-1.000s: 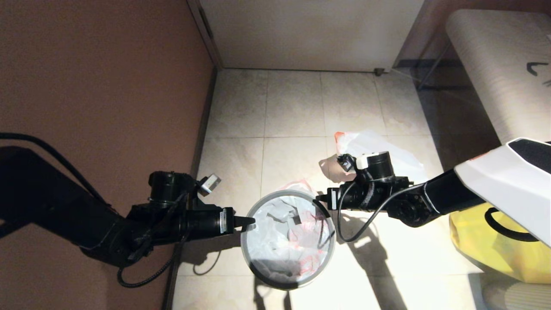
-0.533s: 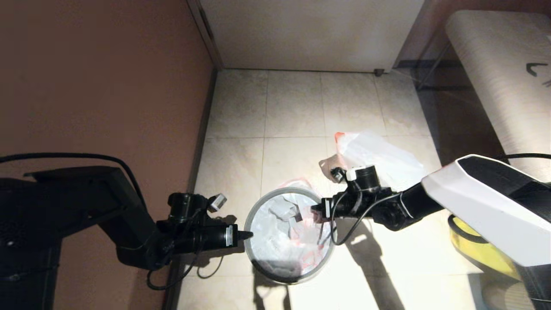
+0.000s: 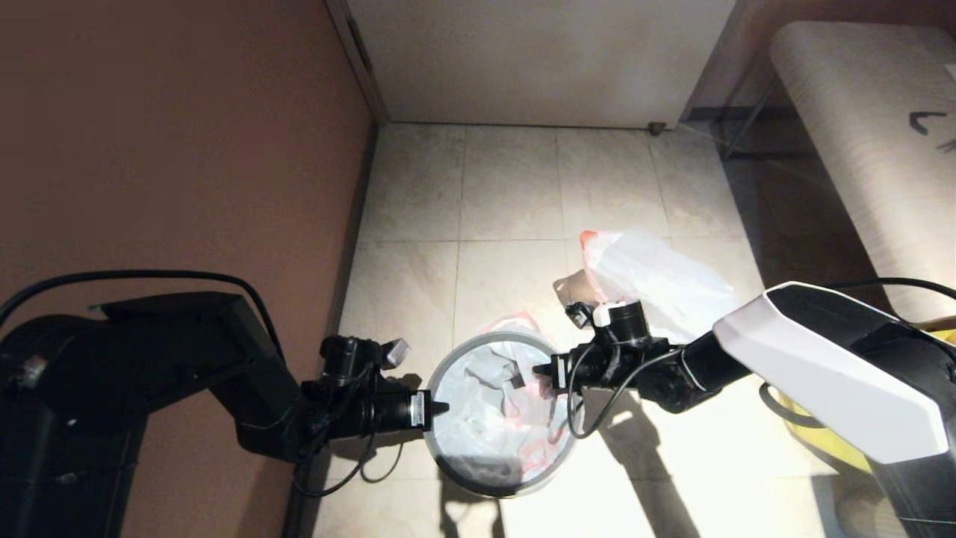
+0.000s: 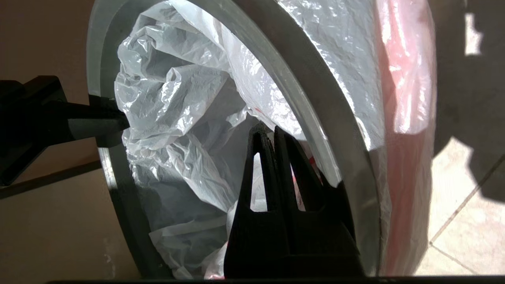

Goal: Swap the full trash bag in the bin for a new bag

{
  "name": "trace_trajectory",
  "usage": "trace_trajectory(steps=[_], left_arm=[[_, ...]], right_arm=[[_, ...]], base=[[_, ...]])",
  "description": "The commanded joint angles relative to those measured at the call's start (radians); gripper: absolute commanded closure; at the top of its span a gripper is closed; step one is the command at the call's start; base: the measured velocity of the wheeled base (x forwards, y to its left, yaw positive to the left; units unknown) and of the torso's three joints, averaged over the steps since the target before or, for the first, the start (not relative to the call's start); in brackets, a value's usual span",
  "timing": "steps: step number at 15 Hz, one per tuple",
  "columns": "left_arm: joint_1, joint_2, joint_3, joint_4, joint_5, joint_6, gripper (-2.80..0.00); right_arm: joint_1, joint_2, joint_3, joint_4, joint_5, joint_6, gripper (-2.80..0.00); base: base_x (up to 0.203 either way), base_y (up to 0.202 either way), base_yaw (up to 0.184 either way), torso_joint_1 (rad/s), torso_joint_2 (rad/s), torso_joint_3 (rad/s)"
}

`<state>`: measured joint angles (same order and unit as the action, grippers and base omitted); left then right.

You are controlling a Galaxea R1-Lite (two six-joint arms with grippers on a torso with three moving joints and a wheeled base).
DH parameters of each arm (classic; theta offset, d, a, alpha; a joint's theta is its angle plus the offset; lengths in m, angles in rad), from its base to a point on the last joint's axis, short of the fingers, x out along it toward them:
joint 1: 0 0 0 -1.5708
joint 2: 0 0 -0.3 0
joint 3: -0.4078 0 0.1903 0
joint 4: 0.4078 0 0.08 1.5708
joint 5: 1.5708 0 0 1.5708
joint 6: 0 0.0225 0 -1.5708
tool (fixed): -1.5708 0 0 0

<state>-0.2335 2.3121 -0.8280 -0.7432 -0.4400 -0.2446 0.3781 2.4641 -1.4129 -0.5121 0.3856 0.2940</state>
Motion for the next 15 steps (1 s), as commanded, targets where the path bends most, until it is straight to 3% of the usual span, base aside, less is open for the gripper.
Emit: trace_trajectory(steps=[1,5,7,9,11,13,14,15], left_arm=[[-0.015,-0.026,0.009,-0.003,0.002,-0.001,0.0],[-0.119,-0.308,-0.006,0.054,0.034,-0.024,0.0],[-0.18,-0.475,-0.073,0.216,0.095,-0.031,0.0],[-0.24,-0.62,-0.176,0.416,0.189,-0.034,0.0],[-0.321,-0.707,-0.286,0.616,0.418,-0.034,0.0],[-0.36,-0.721,-0.353,0.703,0.683,-0.029,0.0],[-0.365,-0.727,-0.375,0.719,0.777,-0.013,0.0],[-0.364,-0.752,-0.385,0.726,0.838,0.025,0.0]], right_arm=[[0.013,-0.099,0.064,-0.004,0.0,0.003,0.0],[0.063,-0.365,0.19,0.0,-0.002,0.004,0.0],[0.086,-0.495,0.216,0.038,-0.037,0.005,0.0],[0.103,-0.605,0.228,0.117,-0.144,0.004,0.0],[0.101,-0.676,0.239,0.191,-0.343,-0.005,0.0],[0.056,-0.701,0.247,0.23,-0.622,-0.039,0.0],[0.009,-0.731,0.259,0.24,-0.678,-0.057,0.0],[-0.037,-0.788,0.274,0.252,-0.684,-0.083,0.0]], base=[[0.0,0.0,0.0,0.0,0.0,0.0],[0.0,0.0,0.0,0.0,0.0,0.0],[0.0,0.0,0.0,0.0,0.0,0.0],[0.0,0.0,0.0,0.0,0.0,0.0],[0.0,0.0,0.0,0.0,0.0,0.0],[0.0,0.0,0.0,0.0,0.0,0.0],[0.0,0.0,0.0,0.0,0.0,0.0],[0.0,0.0,0.0,0.0,0.0,0.0]])
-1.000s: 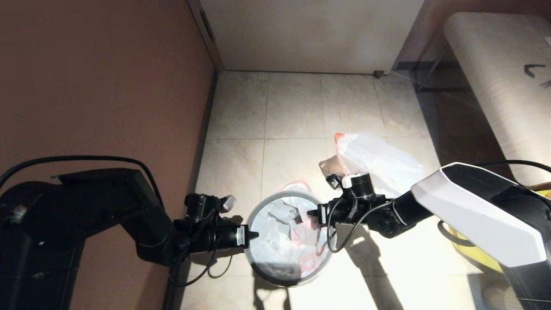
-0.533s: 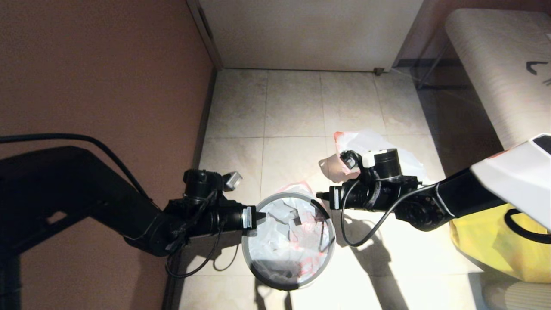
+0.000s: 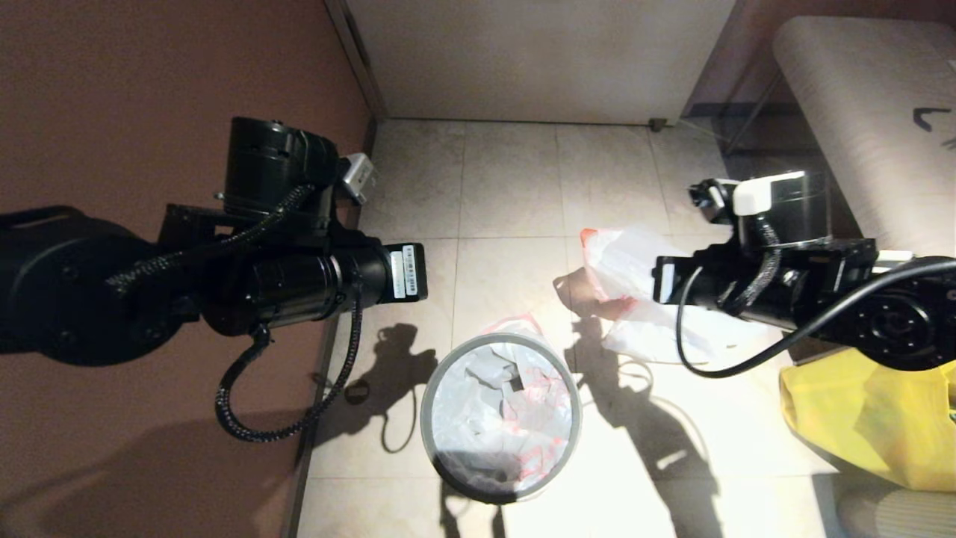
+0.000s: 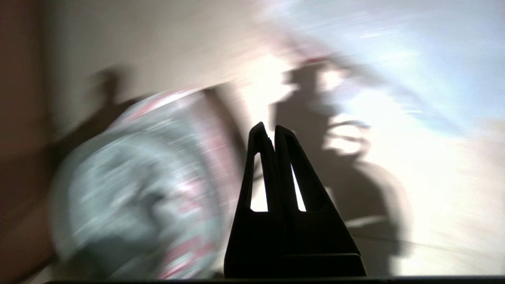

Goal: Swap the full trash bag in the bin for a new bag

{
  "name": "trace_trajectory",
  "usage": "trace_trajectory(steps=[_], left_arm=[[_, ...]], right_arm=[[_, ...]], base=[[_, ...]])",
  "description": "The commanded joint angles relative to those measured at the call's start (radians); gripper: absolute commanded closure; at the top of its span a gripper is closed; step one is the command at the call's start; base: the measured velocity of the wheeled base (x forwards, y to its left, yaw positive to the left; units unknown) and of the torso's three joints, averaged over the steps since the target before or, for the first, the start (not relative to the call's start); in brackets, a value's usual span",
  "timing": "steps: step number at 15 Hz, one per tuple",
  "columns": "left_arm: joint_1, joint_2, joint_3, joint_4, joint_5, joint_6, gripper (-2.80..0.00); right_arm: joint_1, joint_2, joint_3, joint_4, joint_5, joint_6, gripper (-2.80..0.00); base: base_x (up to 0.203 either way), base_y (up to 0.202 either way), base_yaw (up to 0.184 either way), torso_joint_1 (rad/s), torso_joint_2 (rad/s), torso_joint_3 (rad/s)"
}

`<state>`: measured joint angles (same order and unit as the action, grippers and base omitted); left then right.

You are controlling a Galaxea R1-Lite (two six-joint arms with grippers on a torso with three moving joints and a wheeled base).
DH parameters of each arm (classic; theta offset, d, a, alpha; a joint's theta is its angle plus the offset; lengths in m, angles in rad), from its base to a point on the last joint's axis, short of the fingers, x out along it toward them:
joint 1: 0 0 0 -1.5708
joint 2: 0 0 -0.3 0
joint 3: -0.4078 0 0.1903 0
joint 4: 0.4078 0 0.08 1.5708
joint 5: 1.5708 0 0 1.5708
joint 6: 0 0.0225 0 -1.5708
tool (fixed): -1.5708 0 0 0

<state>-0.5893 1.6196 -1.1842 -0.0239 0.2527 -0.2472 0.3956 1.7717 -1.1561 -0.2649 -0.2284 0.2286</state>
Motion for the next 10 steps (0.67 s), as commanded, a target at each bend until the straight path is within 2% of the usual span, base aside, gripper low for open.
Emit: trace_trajectory(steps=[1,4,6,8,10], left_arm=[[-0.005,-0.099,-0.029,0.007,0.192,0.066,0.0],[0.023,-0.222,-0.003,0.011,0.266,0.1,0.0],[0.068,-0.334,0.051,0.01,0.274,0.095,0.0],[0.109,-0.473,0.161,0.006,0.272,0.1,0.0],[0.165,-0.594,0.321,-0.059,0.268,0.161,0.0]], right_arm=[[-0.087,-0.154,0.028,0.03,-0.072,-0.046,0.0],[-0.11,-0.335,0.051,0.197,-0.077,-0.082,0.0],[-0.111,-0.453,0.104,0.284,-0.087,-0.086,0.0],[-0.111,-0.594,0.233,0.31,-0.092,-0.087,0.0],[-0.123,-0.735,0.366,0.321,-0.094,-0.085,0.0]], base=[[0.0,0.0,0.0,0.0,0.0,0.0],[0.0,0.0,0.0,0.0,0.0,0.0],[0.0,0.0,0.0,0.0,0.0,0.0],[0.0,0.0,0.0,0.0,0.0,0.0],[0.0,0.0,0.0,0.0,0.0,0.0]])
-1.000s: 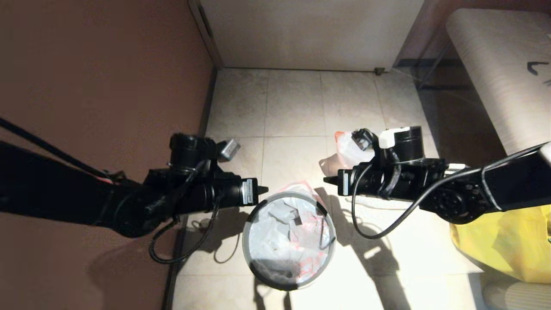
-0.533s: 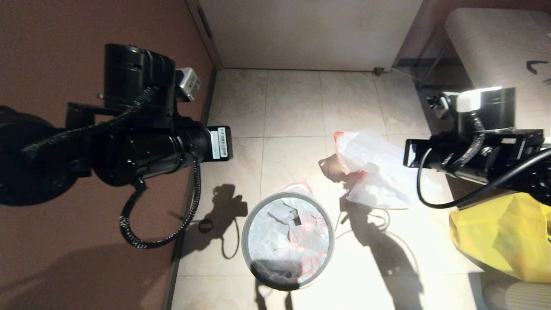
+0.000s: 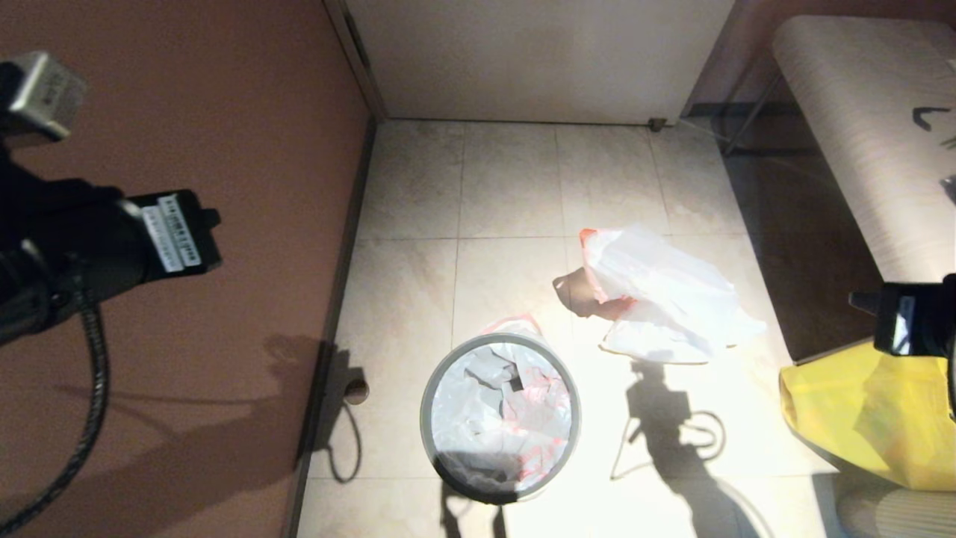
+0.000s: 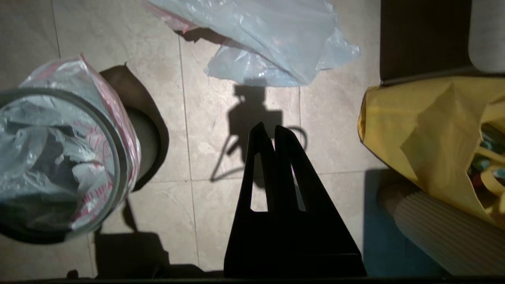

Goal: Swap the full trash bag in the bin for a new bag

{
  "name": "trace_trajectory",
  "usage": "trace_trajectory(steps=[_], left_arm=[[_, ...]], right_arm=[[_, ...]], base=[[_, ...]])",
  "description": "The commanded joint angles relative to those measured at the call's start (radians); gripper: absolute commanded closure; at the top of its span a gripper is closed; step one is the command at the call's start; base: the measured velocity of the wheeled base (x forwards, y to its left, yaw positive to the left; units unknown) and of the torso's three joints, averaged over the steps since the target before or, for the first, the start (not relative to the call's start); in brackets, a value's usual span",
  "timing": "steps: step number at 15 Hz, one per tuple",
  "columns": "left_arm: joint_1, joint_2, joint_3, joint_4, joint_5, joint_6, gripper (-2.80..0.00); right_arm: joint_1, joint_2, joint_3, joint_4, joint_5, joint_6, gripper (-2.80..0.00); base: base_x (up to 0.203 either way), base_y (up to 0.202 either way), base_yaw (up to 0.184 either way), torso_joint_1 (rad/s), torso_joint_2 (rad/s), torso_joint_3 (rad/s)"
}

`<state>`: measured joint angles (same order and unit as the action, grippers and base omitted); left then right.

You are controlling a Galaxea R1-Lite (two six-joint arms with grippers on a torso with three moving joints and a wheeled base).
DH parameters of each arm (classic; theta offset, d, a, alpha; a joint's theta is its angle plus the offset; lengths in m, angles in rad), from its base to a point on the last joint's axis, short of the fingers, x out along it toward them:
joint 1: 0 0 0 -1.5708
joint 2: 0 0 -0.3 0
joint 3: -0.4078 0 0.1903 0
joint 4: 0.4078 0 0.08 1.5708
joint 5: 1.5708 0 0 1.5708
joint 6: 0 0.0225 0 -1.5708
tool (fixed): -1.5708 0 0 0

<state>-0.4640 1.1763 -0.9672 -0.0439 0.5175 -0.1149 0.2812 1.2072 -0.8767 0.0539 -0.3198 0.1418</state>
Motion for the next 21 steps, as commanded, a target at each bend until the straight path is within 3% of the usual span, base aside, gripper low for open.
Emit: trace_trajectory(steps=[1,4,8,13,16,18,21], left_arm=[[0.075,-0.205,0.176,-0.115,0.003,0.071,0.0],[0.19,-0.362,0.306,-0.245,0.005,0.126,0.0],[0.304,-0.502,0.344,-0.263,0.029,0.069,0.0],[0.332,-0.705,0.505,-0.261,0.036,0.064,0.0],[0.395,-0.84,0.589,-0.227,0.035,0.066,0.0],[0.426,-0.934,0.653,-0.15,0.008,0.064,0.0],[0.452,-1.008,0.778,-0.123,-0.071,0.064,0.0]], right_arm=[[-0.019,-0.233,0.136,0.006,-0.002,0.007,0.0],[-0.064,-0.387,0.222,0.017,-0.001,0.03,0.0],[-0.126,-0.604,0.245,0.147,0.002,0.066,0.0],[-0.161,-0.855,0.294,0.322,0.005,0.077,0.0],[-0.179,-0.921,0.338,0.366,0.005,0.078,0.0],[-0.208,-0.932,0.342,0.366,0.005,0.078,0.0],[-0.232,-0.97,0.346,0.366,0.025,0.077,0.0]], base=[[0.0,0.0,0.0,0.0,0.0,0.0],[0.0,0.0,0.0,0.0,0.0,0.0],[0.0,0.0,0.0,0.0,0.0,0.0],[0.0,0.0,0.0,0.0,0.0,0.0],[0.0,0.0,0.0,0.0,0.0,0.0],[0.0,0.0,0.0,0.0,0.0,0.0],[0.0,0.0,0.0,0.0,0.0,0.0]])
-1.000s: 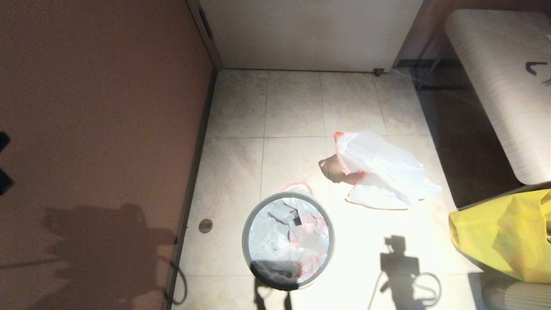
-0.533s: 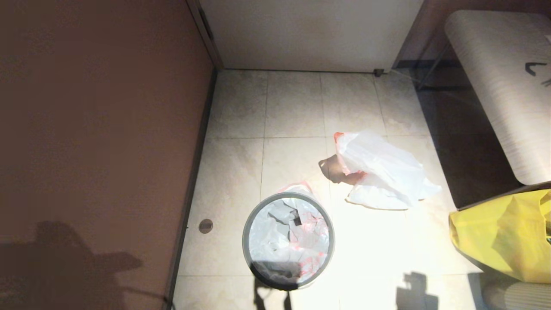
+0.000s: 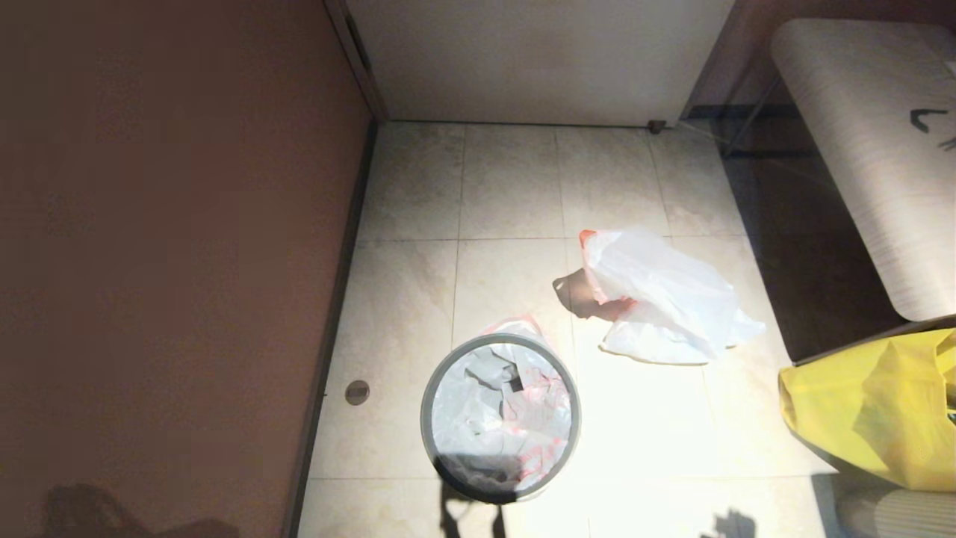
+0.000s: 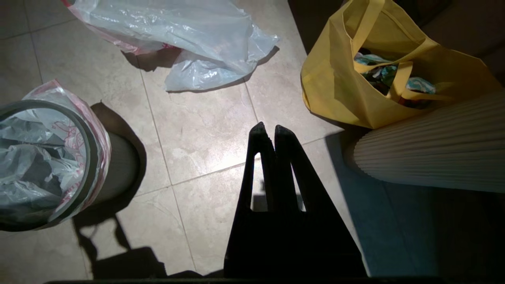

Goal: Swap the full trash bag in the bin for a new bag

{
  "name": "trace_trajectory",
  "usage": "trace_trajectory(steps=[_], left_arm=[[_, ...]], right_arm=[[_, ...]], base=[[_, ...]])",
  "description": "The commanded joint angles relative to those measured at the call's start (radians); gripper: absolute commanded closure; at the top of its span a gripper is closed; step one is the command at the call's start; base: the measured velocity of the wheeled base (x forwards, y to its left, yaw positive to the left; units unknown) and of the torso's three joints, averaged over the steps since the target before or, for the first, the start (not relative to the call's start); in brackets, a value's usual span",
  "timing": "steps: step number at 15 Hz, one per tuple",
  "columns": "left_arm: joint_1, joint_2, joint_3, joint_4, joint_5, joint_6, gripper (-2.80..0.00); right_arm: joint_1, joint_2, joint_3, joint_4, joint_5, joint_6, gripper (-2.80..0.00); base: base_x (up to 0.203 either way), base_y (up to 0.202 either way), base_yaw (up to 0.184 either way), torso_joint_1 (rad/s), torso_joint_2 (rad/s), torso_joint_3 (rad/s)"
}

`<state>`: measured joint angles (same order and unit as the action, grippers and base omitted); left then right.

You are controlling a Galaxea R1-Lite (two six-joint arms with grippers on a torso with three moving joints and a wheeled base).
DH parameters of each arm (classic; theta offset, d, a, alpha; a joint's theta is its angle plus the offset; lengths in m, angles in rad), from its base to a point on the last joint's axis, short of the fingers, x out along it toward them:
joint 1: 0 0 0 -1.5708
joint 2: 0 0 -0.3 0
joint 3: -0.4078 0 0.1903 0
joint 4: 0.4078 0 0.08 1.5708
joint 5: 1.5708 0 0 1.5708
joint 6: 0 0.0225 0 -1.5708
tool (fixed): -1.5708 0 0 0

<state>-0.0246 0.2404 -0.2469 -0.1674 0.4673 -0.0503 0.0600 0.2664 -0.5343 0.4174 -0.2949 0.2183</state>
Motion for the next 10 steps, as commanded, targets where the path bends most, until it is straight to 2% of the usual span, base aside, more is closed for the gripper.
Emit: trace_trajectory(steps=[1,3,5,7,10], left_arm=[[0.017,-0.09,0.086,0.001,-0.054,-0.001,0.0],[0.018,-0.147,0.149,0.003,-0.128,-0.002,0.0],[0.018,-0.208,0.206,0.013,-0.241,-0.002,0.0],[0.018,-0.243,0.244,0.017,-0.307,-0.001,0.0],[0.018,-0.242,0.247,0.042,-0.394,0.007,0.0]], right_arm=[[-0.018,-0.047,0.007,0.004,0.0,-0.002,0.0],[-0.034,-0.118,0.05,0.004,0.002,-0.013,0.0],[-0.042,-0.211,0.127,-0.002,0.035,-0.047,0.0],[-0.045,-0.271,0.19,-0.015,0.161,-0.05,0.0],[-0.046,-0.266,0.331,-0.146,0.273,-0.042,0.0]], base=[[0.0,0.0,0.0,0.0,0.0,0.0],[0.0,0.0,0.0,0.0,0.0,0.0],[0.0,0.0,0.0,0.0,0.0,0.0],[0.0,0.0,0.0,0.0,0.0,0.0],[0.0,0.0,0.0,0.0,0.0,0.0]])
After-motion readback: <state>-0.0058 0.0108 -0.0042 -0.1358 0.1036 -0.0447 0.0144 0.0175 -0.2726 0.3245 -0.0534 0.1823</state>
